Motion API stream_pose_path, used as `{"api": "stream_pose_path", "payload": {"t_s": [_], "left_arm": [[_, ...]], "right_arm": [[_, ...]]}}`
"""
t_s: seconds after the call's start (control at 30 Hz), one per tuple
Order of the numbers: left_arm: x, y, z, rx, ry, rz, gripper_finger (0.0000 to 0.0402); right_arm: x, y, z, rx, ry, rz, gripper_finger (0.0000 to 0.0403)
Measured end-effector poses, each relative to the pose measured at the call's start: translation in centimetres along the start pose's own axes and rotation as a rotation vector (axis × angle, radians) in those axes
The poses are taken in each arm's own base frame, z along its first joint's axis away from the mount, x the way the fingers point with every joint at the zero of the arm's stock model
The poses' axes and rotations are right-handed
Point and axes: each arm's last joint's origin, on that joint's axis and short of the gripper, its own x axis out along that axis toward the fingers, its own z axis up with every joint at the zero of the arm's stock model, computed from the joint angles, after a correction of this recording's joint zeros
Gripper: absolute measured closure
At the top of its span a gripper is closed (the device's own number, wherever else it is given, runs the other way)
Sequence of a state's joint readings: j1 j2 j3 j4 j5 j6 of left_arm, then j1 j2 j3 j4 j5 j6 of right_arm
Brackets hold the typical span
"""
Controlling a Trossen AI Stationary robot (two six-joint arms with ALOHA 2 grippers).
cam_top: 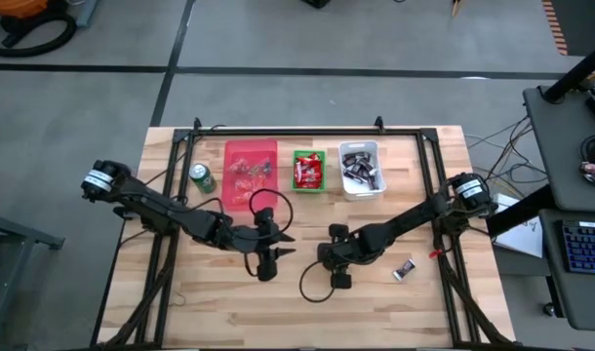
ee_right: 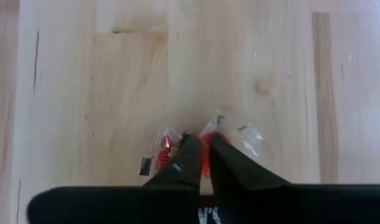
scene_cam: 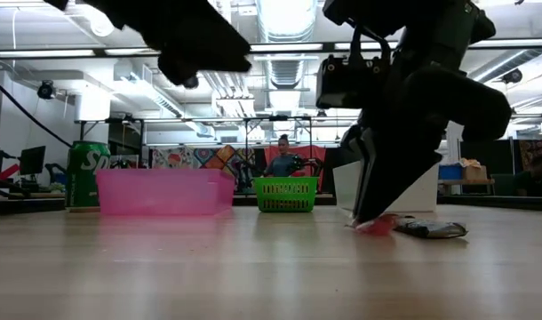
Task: Sort candy
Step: Put the red gummy into the red bin
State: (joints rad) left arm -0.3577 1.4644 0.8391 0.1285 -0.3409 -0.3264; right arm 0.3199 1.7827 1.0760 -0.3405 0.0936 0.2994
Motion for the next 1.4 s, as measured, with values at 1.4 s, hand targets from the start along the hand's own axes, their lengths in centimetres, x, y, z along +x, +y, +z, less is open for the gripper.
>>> {"api": "stream_pose_path", "payload": {"t_s": [1.4], "left_arm": [[-9.8, -3.5, -0.3, 0.127, -0.157, 0.316, 0.0286]], "right_arm": [[0.3, -16.9, 12.3, 0.104, -0.863, -0.226, 0.0374]]}}
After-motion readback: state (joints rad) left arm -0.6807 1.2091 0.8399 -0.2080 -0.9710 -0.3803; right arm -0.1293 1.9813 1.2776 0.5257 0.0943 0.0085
